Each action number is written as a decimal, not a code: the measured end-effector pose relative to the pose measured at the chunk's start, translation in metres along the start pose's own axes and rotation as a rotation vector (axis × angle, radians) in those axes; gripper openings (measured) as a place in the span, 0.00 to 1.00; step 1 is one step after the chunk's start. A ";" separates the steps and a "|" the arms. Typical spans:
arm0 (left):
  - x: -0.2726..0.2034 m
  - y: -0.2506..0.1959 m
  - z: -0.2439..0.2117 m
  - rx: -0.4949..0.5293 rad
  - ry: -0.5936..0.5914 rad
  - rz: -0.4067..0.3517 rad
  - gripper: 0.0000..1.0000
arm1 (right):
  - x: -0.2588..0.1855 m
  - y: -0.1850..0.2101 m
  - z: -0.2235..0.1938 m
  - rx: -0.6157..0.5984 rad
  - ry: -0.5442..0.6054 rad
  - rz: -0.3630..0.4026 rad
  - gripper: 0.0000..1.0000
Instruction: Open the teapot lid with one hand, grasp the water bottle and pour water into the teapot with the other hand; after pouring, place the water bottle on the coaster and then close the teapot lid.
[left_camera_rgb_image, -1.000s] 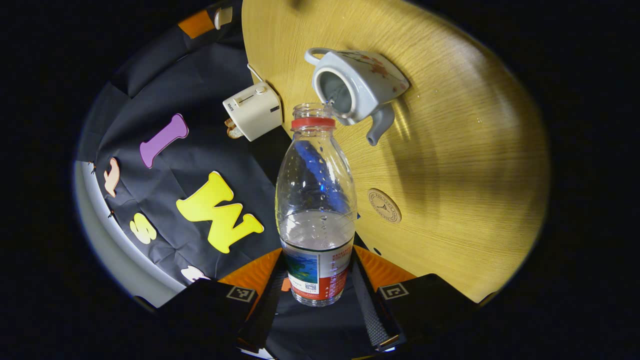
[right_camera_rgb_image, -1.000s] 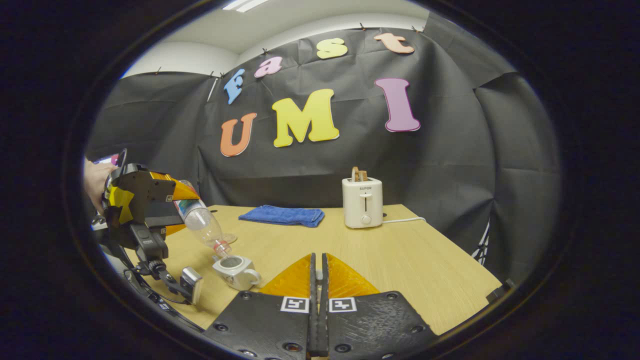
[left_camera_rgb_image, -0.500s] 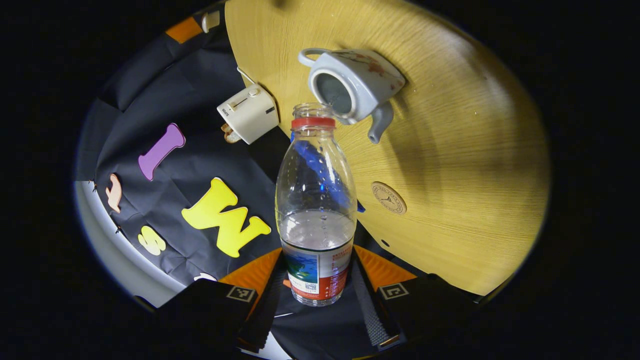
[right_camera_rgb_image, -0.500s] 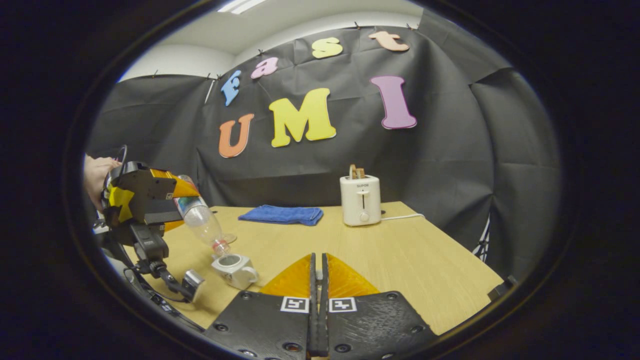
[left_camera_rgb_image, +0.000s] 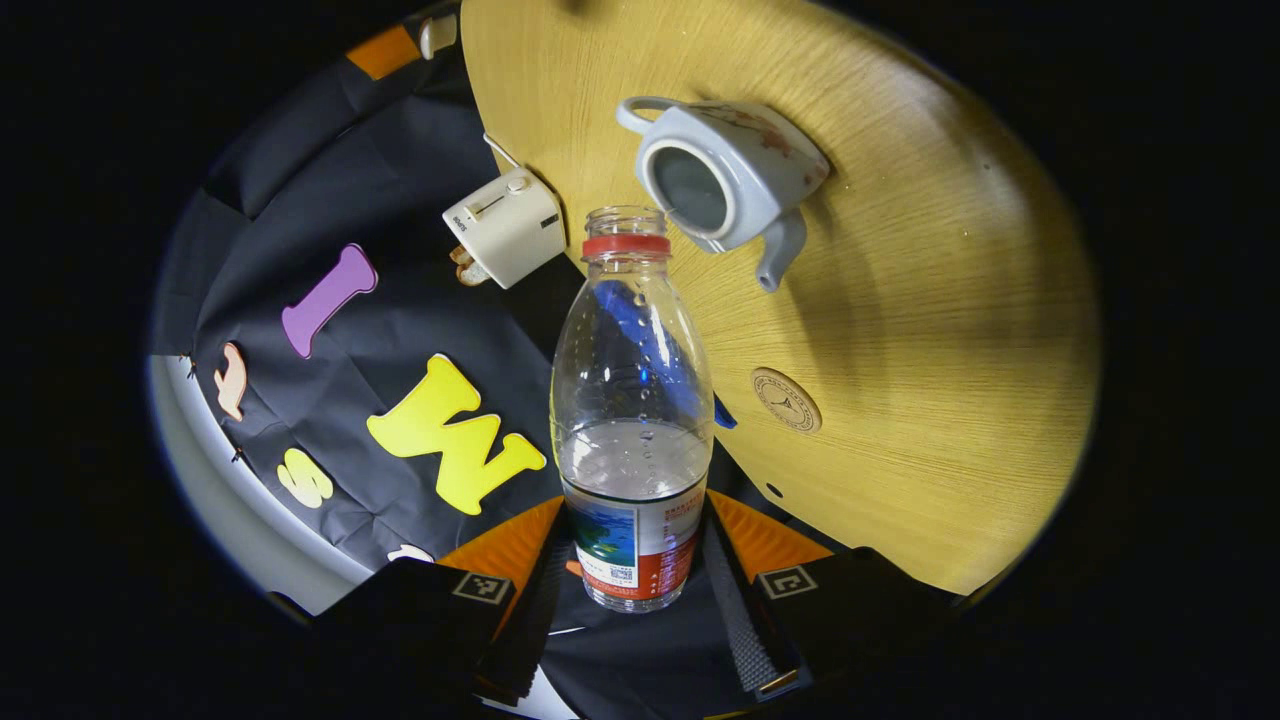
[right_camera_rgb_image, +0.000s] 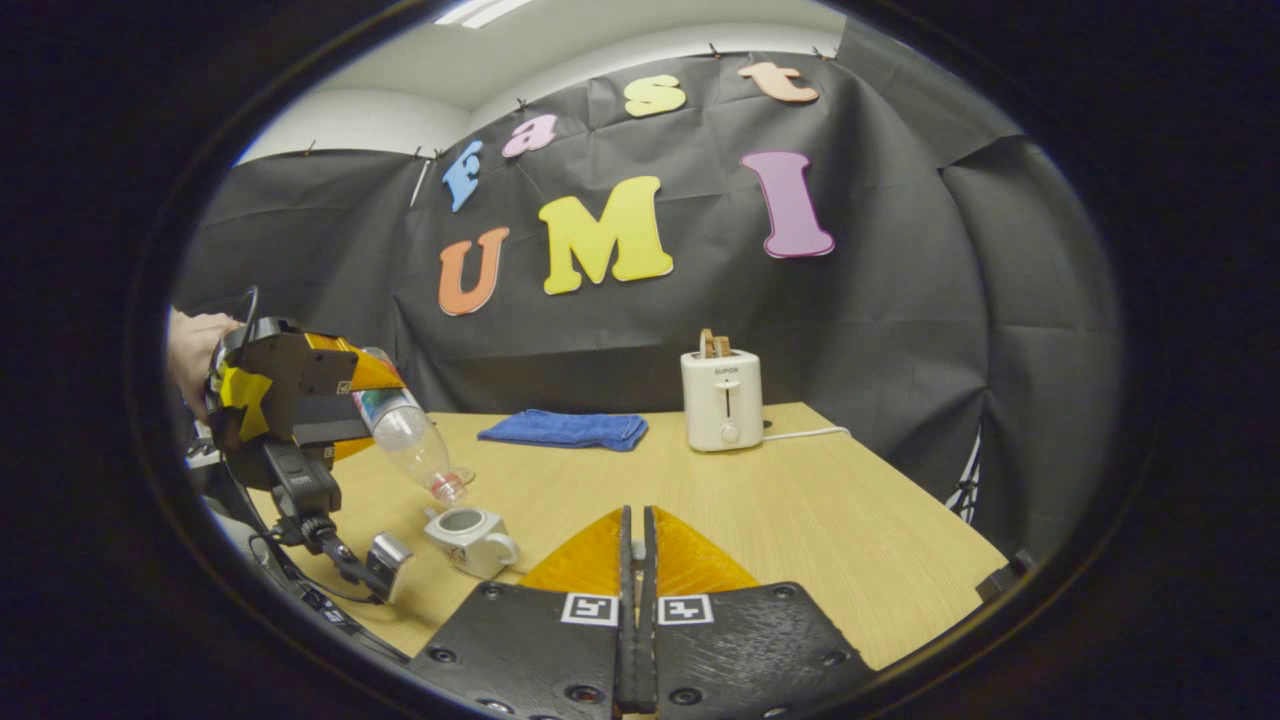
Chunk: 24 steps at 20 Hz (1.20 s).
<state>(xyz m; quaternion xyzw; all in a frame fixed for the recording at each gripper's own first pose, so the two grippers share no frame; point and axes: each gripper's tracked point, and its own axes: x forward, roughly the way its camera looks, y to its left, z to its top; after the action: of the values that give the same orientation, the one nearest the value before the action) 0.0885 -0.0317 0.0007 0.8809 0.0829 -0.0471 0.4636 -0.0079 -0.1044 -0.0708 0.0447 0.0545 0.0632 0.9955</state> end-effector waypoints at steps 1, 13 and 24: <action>0.000 0.001 0.001 -0.037 -0.009 0.023 0.75 | -0.001 0.001 0.000 -0.002 -0.001 0.000 0.02; -0.006 -0.092 -0.003 -1.068 -0.078 -0.223 0.74 | -0.004 0.018 0.013 -0.038 -0.009 -0.016 0.00; -0.009 -0.095 -0.017 -2.205 -0.090 -0.228 0.75 | 0.006 0.062 0.020 -0.071 -0.013 0.030 0.00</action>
<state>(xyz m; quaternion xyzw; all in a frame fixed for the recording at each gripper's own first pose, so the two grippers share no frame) 0.0621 0.0341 -0.0652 -0.0294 0.1430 -0.0217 0.9890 -0.0076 -0.0441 -0.0451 0.0105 0.0452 0.0798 0.9957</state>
